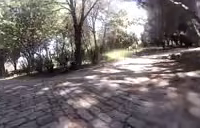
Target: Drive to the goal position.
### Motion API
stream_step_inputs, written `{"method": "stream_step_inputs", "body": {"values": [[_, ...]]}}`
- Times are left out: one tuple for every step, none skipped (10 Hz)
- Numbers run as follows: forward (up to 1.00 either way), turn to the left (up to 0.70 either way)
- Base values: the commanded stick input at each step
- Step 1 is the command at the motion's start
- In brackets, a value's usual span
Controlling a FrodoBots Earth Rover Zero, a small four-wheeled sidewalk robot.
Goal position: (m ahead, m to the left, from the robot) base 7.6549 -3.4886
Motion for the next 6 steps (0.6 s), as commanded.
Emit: {"method": "stream_step_inputs", "body": {"values": [[0.85,0.00],[0.85,0.00],[0.85,0.00],[0.85,0.00],[0.85,0.00],[0.85,0.00]]}}
